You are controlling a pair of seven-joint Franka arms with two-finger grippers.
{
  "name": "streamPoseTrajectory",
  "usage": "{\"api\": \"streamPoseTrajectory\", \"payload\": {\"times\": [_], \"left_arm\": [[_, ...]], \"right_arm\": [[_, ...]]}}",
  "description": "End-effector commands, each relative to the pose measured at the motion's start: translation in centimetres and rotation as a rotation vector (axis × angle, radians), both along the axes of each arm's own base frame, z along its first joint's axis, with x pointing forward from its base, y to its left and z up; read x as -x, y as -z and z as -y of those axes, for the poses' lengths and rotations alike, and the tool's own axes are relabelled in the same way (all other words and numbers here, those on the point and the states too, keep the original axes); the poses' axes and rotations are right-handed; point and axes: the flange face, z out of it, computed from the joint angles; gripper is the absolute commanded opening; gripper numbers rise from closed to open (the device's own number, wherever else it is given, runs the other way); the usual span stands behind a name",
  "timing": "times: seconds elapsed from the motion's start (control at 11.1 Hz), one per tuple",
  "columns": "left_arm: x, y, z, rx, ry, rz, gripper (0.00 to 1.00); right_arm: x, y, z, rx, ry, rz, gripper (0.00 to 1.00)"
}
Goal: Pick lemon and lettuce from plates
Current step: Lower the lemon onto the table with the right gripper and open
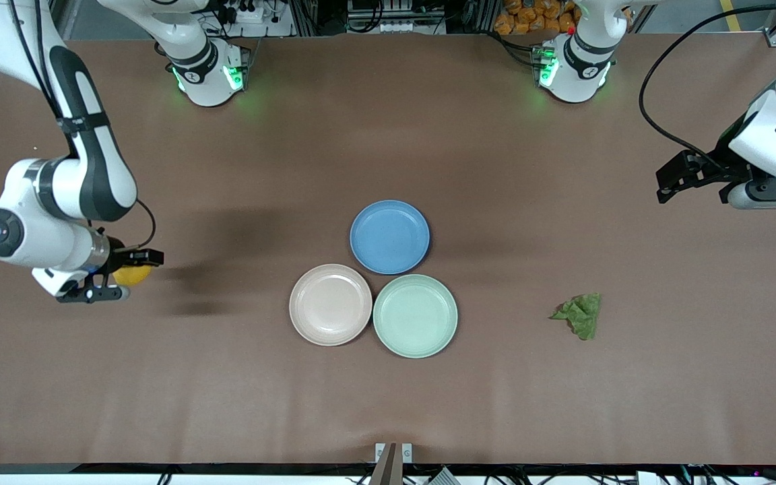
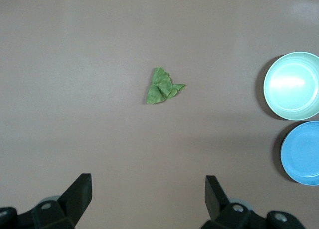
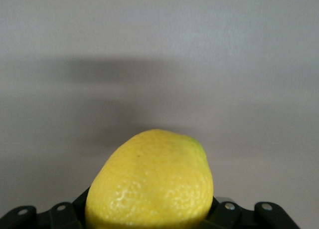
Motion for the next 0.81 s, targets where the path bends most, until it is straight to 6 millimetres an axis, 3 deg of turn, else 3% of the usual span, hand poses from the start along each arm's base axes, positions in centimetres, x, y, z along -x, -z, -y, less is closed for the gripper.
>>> {"api": "streamPoseTrajectory", "payload": {"times": [0.0, 0.27, 0.63, 0.72], "left_arm": [[0.2, -0.8, -0.7, 0.003, 0.012, -0.006, 1.0], [0.2, -0.7, -1.3, 0.002, 0.0, -0.011, 1.0], [0.2, -0.7, -2.6, 0.001, -0.022, -0.02, 1.0], [0.2, -0.6, -2.8, 0.0, -0.025, -0.024, 1.0]], "right_arm": [[5.0, 1.4, 0.2, 0.006, -0.015, 0.057, 0.44], [5.5, 3.0, 1.0, 0.007, -0.001, 0.094, 0.44], [5.6, 7.7, 0.9, 0.003, -0.01, 0.08, 0.46], [5.7, 8.2, 1.9, -0.002, -0.039, 0.078, 0.46]]}}
